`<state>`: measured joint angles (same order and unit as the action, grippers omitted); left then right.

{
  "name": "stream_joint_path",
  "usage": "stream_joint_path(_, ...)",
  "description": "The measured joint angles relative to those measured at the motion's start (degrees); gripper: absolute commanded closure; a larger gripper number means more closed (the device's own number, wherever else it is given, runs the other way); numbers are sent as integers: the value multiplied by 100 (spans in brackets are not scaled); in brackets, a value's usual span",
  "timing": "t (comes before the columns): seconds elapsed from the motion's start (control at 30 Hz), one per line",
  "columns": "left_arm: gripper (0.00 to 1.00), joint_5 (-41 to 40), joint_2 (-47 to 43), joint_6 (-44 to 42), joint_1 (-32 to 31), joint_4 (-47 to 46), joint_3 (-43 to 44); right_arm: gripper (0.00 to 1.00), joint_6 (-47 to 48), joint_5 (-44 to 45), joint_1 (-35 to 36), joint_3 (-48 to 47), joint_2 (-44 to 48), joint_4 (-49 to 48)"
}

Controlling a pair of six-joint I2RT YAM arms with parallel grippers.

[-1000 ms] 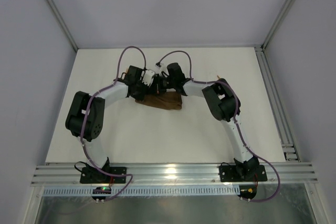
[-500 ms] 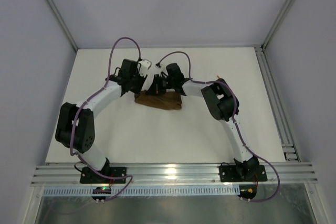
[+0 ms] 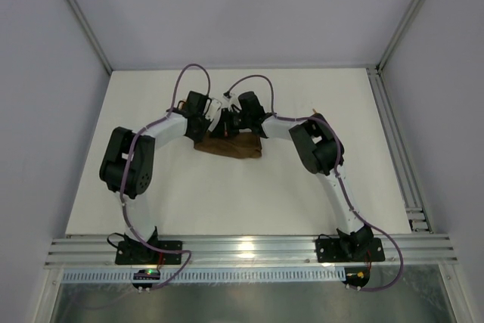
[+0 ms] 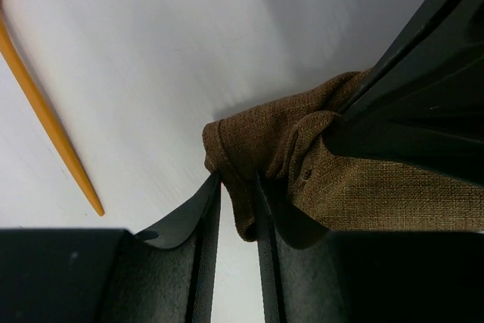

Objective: Fold the napkin into a case and place the utensils inside
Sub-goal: Grasp the top corner of the smaller rectangle folded napkin from the folded napkin.

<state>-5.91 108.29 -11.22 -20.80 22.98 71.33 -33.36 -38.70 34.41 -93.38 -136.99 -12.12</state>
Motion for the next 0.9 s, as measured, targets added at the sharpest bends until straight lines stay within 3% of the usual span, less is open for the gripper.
stream_joint_path(0.13,76,2,-2,-85,-2,0,0,97,0,0,4,0,0,2)
stream_joint_path(0.27,100,131,-2,-114,0,2,0,97,2,0,4,0,0,2)
stream_joint_path(0.9,100,881,-1032,487,31,-385,-437,97,227,4,63,-28,0,271)
